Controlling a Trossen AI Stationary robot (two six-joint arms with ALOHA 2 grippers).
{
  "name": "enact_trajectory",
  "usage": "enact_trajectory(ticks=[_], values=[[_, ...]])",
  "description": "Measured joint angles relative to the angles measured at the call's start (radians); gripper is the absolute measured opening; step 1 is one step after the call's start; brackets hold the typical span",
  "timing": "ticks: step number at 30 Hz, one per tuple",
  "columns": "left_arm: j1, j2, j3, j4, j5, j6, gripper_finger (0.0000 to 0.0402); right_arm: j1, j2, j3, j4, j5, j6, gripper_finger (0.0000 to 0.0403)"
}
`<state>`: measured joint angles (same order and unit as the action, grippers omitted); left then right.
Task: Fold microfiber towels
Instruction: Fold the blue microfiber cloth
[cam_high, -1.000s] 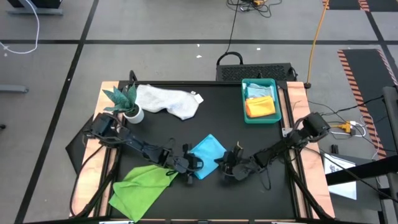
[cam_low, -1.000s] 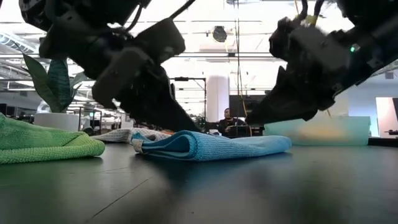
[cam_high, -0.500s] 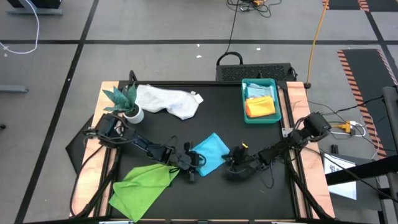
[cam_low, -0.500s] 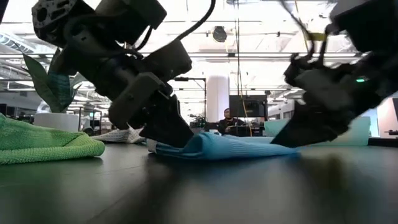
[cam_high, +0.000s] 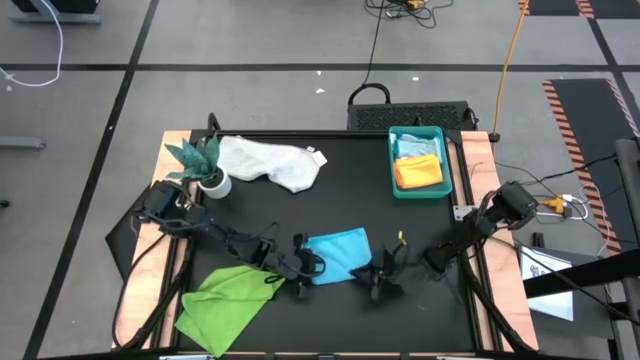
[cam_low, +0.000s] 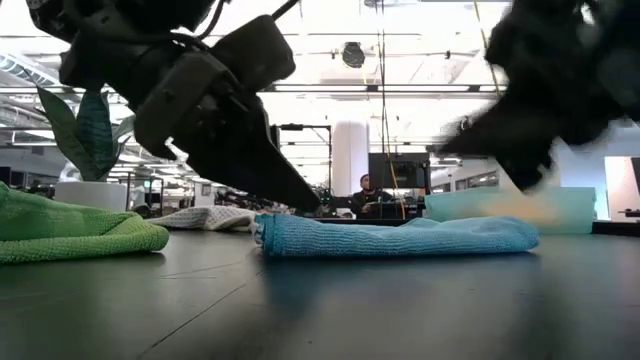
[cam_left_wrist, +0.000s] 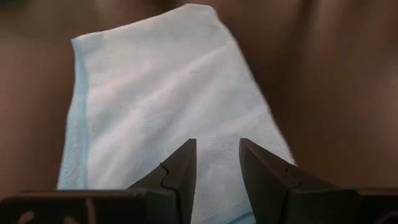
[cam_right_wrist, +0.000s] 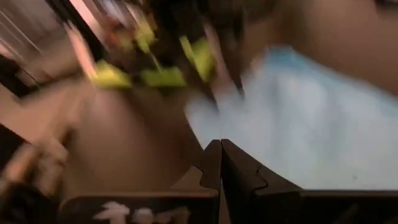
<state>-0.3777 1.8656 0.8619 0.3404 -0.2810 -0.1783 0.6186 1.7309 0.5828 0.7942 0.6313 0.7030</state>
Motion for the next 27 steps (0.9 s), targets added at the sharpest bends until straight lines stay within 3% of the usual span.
enact_trajectory(ticks=[4,11,14,20,24,27], values=[[0.0,-0.007,0.0,0.011,0.0,0.01,0.0122,-0.069,0.0,0.001,0.059,-0.008,-0.1,0.0],[0.029,-0.006,0.002,-0.035,-0.026,-0.108,0.0122,-0.224,0.055,0.0,-0.177,-0.006,0.028,0.0],[0.051,0.009,0.0,-0.132,-0.032,-0.135,0.0122,-0.248,0.069,0.0,-0.27,0.001,0.065,0.0],[0.077,-0.013,0.002,-0.261,-0.15,-0.307,0.0122,-0.205,0.055,0.003,-0.396,0.072,0.149,0.0],[0.065,-0.052,0.001,-0.292,-0.165,-0.321,0.0122,-0.142,0.024,-0.001,-0.452,0.116,0.197,0.0],[0.044,-0.07,0.002,-0.274,-0.174,-0.324,0.0122,-0.098,-0.029,-0.002,-0.426,0.143,0.127,0.0]])
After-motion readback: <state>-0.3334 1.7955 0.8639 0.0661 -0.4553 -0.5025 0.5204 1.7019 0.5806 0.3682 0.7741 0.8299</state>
